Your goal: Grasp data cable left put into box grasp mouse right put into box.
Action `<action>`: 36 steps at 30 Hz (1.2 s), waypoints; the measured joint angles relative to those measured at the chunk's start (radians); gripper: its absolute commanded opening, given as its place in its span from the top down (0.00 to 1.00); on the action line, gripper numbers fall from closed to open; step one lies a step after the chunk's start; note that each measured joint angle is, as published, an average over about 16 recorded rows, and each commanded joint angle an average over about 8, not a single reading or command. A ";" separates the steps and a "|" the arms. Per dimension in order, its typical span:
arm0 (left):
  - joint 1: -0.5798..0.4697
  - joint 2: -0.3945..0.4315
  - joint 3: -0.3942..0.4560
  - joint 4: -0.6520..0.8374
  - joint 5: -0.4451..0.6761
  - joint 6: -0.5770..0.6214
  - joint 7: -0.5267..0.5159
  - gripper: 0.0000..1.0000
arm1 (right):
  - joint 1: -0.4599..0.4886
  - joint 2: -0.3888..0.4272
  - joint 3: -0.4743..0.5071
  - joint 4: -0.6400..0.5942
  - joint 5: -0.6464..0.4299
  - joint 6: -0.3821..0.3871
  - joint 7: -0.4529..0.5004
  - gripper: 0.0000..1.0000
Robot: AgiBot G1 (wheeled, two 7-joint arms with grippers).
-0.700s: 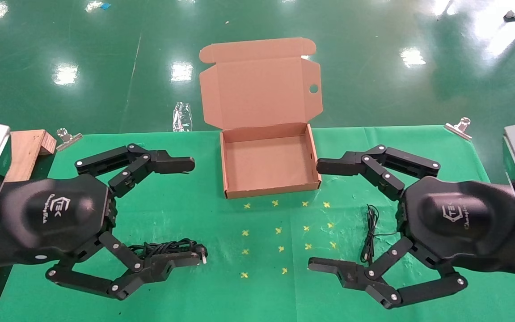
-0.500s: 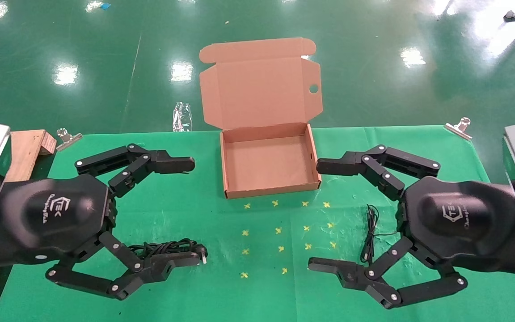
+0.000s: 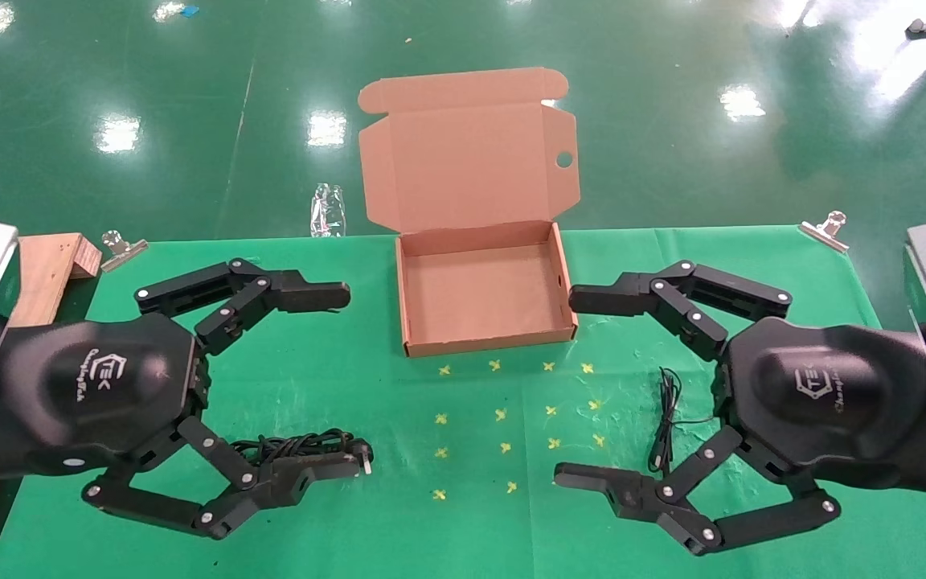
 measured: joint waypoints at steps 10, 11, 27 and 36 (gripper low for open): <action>0.003 -0.011 0.008 -0.011 0.049 -0.018 0.016 0.00 | -0.002 0.013 -0.001 0.007 -0.022 0.008 -0.004 0.00; 0.005 -0.013 0.011 -0.014 0.065 -0.024 0.021 0.00 | -0.003 0.019 -0.003 0.011 -0.031 0.012 -0.003 0.00; -0.035 -0.004 0.179 -0.062 0.637 -0.166 0.042 0.00 | -0.006 0.122 -0.060 0.067 -0.256 0.061 0.043 0.00; -0.046 0.096 0.286 -0.064 0.946 -0.281 -0.062 0.00 | -0.040 0.146 -0.060 0.069 -0.273 0.088 0.046 0.00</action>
